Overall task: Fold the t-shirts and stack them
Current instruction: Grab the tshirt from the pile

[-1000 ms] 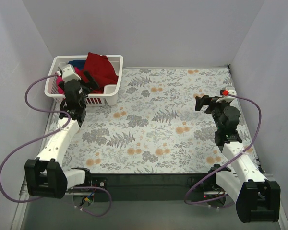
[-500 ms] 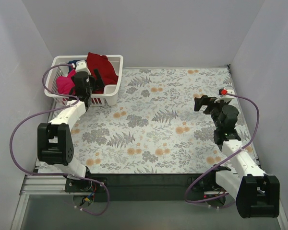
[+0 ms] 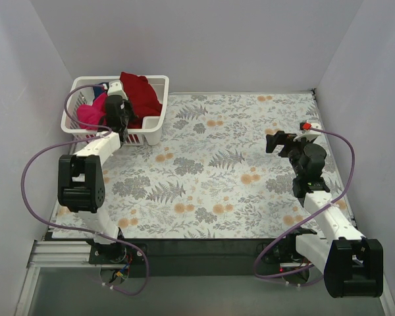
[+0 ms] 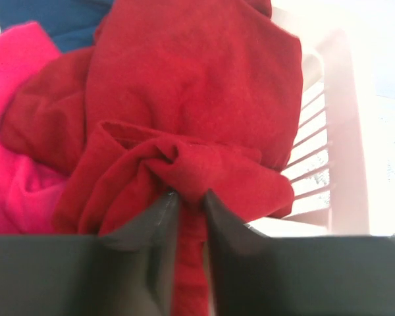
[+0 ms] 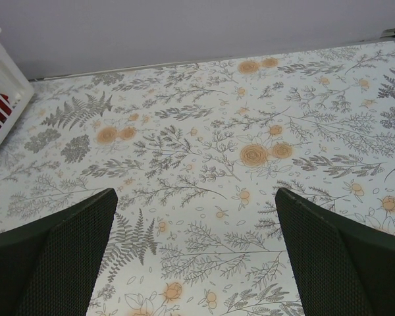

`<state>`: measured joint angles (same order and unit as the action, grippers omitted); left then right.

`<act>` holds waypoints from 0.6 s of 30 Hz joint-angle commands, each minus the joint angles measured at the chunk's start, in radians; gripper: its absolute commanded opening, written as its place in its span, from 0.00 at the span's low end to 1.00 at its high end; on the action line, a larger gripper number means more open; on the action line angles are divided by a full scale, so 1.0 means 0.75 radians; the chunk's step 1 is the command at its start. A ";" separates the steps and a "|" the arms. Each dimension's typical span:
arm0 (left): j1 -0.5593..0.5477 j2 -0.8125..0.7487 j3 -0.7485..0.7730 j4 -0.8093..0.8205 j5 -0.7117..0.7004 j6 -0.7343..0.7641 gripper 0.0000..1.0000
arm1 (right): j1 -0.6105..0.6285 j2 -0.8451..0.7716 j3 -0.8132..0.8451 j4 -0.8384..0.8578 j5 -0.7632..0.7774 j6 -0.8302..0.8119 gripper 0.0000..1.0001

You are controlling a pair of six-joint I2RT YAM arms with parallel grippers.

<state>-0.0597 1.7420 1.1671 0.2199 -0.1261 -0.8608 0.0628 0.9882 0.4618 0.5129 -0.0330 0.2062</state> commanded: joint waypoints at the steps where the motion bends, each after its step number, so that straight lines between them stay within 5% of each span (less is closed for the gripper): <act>1: 0.010 0.009 0.047 0.026 0.047 0.029 0.09 | -0.002 -0.011 0.043 0.024 0.007 0.003 0.97; 2: 0.010 0.007 0.045 0.028 0.064 0.023 0.00 | -0.004 -0.013 0.043 0.022 0.011 0.005 0.97; 18: -0.029 -0.441 -0.047 0.014 0.348 -0.075 0.00 | -0.002 0.010 0.051 0.026 -0.019 0.011 0.96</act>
<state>-0.0677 1.5089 1.1225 0.1989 0.0628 -0.9024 0.0628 0.9894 0.4618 0.5129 -0.0345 0.2070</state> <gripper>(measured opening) 0.022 0.959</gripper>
